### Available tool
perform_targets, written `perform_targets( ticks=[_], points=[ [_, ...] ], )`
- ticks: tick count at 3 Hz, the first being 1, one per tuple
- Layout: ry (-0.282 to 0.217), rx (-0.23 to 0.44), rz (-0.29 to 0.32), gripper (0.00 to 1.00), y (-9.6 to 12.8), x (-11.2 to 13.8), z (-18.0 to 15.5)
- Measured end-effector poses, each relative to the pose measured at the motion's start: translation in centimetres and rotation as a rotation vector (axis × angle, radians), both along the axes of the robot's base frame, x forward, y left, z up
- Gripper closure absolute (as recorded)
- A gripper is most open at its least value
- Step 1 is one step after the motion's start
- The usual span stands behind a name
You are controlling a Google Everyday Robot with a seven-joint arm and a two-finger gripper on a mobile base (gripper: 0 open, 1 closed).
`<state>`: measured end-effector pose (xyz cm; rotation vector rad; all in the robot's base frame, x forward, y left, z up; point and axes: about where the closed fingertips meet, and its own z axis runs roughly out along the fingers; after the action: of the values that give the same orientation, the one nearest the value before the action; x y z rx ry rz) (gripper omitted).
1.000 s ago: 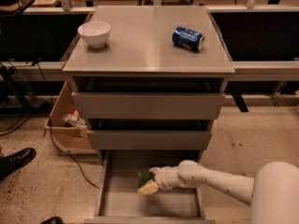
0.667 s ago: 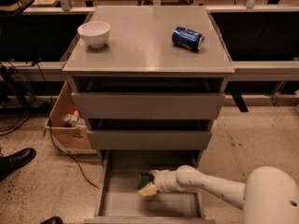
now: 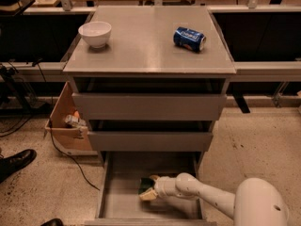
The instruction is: Place sponge into bottom drawer
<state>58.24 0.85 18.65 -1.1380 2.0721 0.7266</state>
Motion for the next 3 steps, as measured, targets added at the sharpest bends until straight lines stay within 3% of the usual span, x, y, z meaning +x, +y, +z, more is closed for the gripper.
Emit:
perform_targets(
  ticks=[2, 3],
  points=[
    [-0.001, 0.01, 0.013, 1.0, 0.4, 0.8, -4.2],
    [-0.003, 0.015, 0.018, 0.85, 0.4, 0.8, -5.6]
  ],
)
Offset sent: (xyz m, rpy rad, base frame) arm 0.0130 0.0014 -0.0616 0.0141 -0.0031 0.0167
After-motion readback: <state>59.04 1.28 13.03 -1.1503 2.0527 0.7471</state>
